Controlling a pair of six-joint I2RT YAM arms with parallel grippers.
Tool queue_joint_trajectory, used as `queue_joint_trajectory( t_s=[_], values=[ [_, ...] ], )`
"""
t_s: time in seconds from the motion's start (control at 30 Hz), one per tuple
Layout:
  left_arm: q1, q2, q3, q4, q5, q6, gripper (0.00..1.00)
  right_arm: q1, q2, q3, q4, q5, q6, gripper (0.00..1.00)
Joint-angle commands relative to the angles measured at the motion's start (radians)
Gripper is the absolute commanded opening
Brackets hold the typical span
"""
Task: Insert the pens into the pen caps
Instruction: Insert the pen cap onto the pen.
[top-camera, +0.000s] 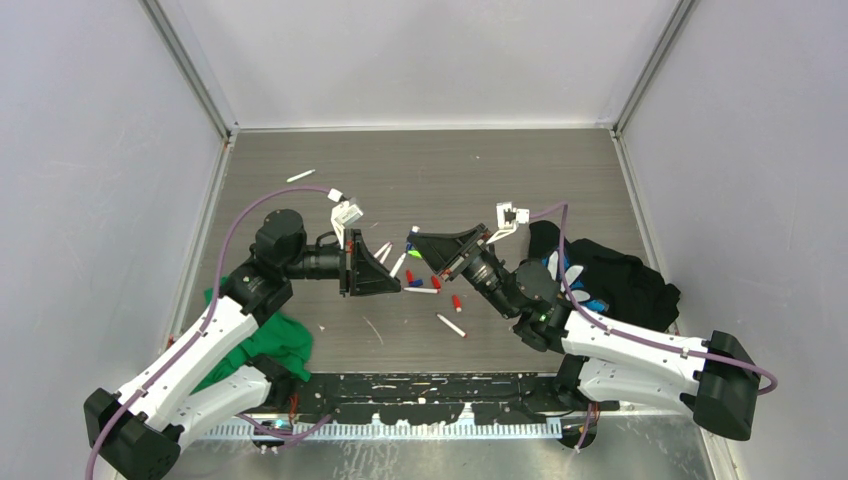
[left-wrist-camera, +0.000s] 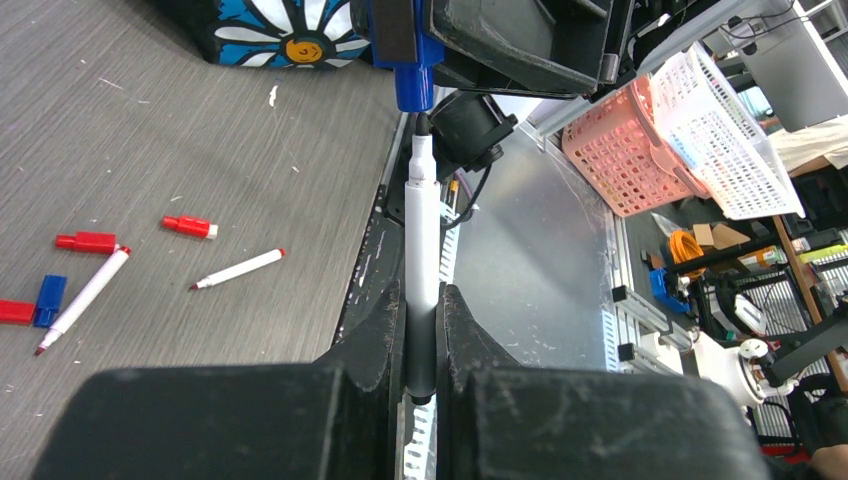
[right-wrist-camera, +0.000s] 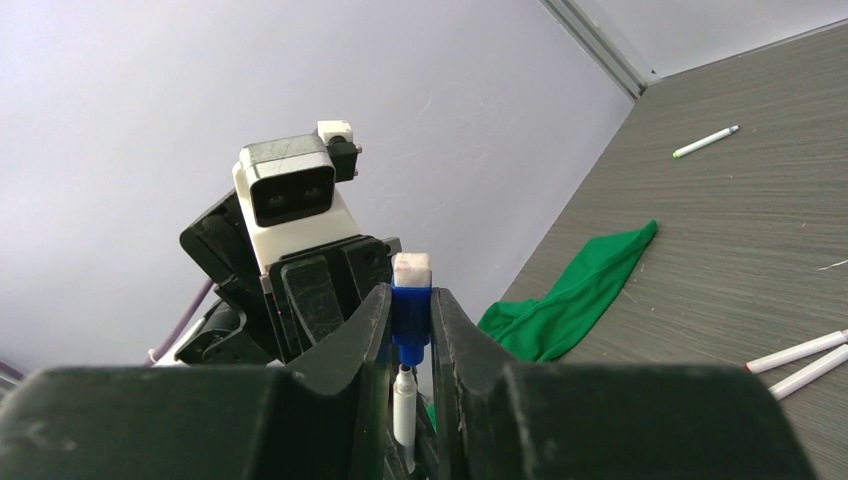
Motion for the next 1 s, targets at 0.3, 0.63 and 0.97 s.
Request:
queue_joint_trajectory(
  t_s=[0.3, 0.63, 0.97],
  values=[
    [0.003, 0.001, 0.023, 0.013, -0.011, 0.014, 0.00, 0.005, -0.011, 0.010, 0.071, -0.044, 0.013, 0.01],
    [0.003, -0.006, 0.027, -0.001, -0.027, 0.025, 0.00, 0.005, -0.015, -0.011, 0.070, -0.043, 0.021, 0.01],
    [0.002, -0.015, 0.022, 0.006, -0.028, 0.025, 0.00, 0.005, -0.020, -0.024, 0.067, -0.045, 0.022, 0.01]
  ],
)
